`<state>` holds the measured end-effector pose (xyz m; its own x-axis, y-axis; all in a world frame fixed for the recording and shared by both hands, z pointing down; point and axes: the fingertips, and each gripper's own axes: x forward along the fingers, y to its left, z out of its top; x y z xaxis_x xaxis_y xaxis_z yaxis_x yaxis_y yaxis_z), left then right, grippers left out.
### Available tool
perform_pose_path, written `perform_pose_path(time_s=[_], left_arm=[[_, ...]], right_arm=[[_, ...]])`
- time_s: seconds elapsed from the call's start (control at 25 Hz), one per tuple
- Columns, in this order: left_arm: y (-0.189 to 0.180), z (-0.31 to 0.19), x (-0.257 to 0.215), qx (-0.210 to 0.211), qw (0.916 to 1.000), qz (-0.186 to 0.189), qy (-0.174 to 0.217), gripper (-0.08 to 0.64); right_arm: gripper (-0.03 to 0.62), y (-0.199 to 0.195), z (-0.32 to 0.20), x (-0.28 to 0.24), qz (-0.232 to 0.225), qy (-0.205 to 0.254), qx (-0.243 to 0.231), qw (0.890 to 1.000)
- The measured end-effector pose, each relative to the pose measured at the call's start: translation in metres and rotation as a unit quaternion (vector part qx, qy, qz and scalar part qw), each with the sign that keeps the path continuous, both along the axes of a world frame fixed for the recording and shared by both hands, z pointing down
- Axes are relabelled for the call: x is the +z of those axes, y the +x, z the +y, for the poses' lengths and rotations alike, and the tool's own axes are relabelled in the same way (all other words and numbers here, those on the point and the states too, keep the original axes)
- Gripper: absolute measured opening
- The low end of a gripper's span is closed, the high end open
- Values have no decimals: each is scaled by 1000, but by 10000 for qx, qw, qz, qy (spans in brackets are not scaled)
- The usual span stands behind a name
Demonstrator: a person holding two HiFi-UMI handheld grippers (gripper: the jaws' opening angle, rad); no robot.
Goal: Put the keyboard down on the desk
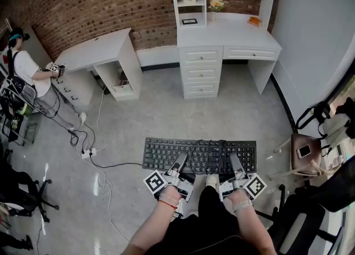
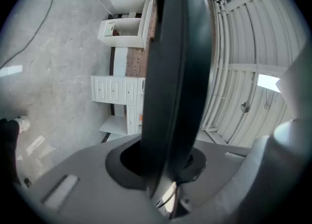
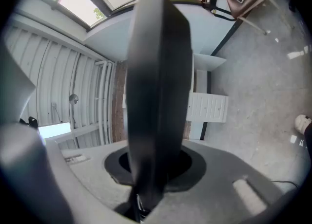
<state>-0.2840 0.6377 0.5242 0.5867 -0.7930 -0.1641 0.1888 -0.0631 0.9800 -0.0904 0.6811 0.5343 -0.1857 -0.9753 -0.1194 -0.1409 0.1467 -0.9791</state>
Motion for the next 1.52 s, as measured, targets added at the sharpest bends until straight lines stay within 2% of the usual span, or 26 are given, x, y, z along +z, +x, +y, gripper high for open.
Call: perform_pose_path(time_s=[0.68, 0.96, 1.12, 1.52], left_arm=[[75, -149, 7, -161, 9997, -73, -166, 75], [105, -192, 13, -200, 9993, -104, -309, 75], [121, -216, 8, -211, 9995, -124, -222, 75], [137, -249, 8, -238, 9994, -106, -211, 75]], right_arm=[[75, 76, -155, 10, -13, -170, -183, 9997], [75, 107, -200, 11, 17, -228, -256, 9994], [75, 125, -223, 10, 55, -207, -265, 9994], [77, 140, -257, 9, -156, -155, -295, 9993]])
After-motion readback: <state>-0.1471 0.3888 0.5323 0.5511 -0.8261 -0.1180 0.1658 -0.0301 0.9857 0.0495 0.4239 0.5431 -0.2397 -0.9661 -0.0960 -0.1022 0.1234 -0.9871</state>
